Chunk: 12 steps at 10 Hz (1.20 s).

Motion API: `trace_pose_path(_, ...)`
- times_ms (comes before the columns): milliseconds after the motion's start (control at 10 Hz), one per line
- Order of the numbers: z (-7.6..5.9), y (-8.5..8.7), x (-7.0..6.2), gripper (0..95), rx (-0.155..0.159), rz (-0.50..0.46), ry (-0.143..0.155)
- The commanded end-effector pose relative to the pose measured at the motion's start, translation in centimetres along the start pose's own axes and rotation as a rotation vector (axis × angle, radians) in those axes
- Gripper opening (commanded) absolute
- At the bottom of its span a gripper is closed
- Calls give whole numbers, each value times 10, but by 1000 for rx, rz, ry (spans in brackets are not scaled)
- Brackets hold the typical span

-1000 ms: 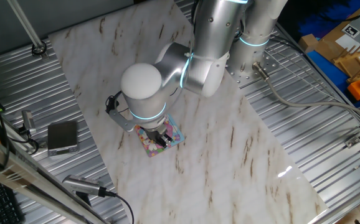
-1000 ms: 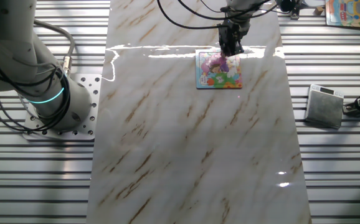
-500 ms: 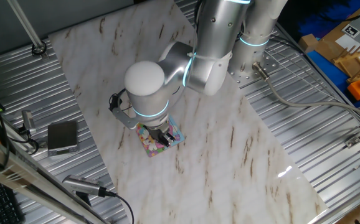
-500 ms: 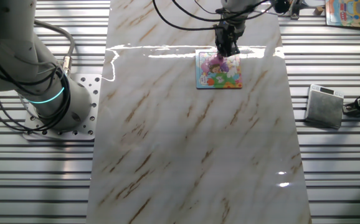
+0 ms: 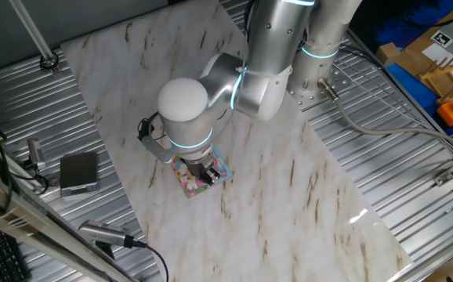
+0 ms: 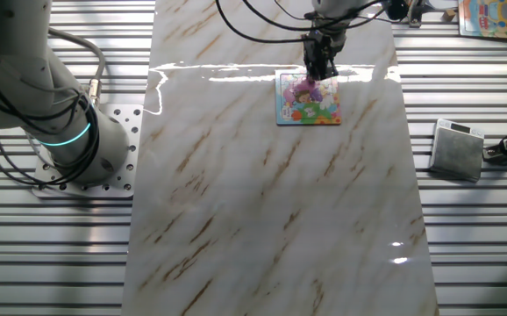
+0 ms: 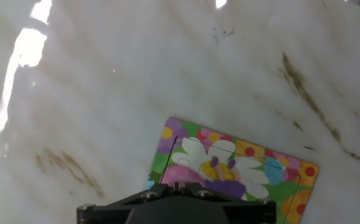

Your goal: Assemble one piece of a puzzle

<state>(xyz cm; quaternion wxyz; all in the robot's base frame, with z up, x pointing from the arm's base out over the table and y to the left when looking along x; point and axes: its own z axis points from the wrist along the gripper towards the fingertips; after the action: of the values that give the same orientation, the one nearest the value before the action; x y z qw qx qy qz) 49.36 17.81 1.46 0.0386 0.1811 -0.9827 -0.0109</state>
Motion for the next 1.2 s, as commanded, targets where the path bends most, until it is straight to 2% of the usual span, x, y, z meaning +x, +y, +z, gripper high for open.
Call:
trace_pose_path(100,-7,-12,9,0,0,-8,1)
trace_pose_path(300,-14,-35,19,0,-1,-32,2)
trace_pose_path(500,-15,-71,24,0,-4,-92,4)
trace_pose_path(600,-14,-76,24,0,-3,-99,4)
trace_pose_path(700,-9,-109,23,0,-5,-155,6)
trace_pose_path(800,-8,-118,23,0,-6,-171,7)
trace_pose_path(900,-8,-137,22,0,-5,-194,7)
trace_pose_path(1200,-8,-139,23,0,-17,-158,3)
